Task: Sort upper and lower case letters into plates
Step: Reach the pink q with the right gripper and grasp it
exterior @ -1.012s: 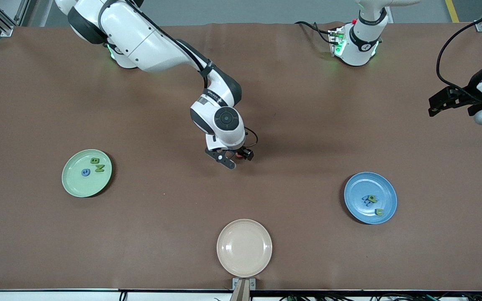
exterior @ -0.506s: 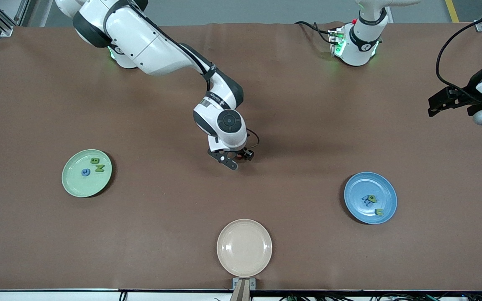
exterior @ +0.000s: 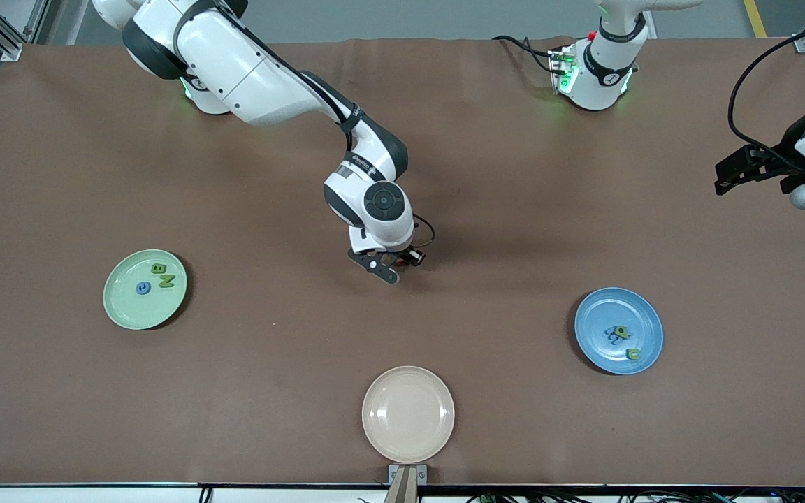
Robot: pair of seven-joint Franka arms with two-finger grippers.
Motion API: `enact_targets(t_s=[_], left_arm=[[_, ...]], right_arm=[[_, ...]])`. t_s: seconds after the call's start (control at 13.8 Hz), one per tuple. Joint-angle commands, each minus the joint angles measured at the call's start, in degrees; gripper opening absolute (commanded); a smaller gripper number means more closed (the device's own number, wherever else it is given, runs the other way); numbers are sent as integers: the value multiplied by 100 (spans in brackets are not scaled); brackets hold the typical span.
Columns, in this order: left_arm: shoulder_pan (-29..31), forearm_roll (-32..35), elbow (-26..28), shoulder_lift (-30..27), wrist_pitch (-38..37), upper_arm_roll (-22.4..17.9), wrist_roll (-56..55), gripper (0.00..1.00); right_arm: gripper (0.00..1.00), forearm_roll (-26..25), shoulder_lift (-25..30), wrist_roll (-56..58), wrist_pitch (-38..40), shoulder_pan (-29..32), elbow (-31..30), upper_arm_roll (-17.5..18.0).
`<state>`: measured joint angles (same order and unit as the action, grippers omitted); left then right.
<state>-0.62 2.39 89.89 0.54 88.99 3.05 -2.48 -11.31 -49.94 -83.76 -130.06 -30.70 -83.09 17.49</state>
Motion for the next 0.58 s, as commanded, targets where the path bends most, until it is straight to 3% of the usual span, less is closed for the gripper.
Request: enact_targets(t_s=[0.0,0.29,0.51], left_arm=[[-17,-89,11,-10,57,-42,125,100],[-17,-98,2,-1,74,-33,125,100],[-17,-98,-6,-1,74,-33,116,100]], right_arm=[[38,-108,-51,-52,16,-76,48,-53],[27,-117,-51,-35,25,-76,48,-53],[24,-100,27,35,77,-6,57,-53]])
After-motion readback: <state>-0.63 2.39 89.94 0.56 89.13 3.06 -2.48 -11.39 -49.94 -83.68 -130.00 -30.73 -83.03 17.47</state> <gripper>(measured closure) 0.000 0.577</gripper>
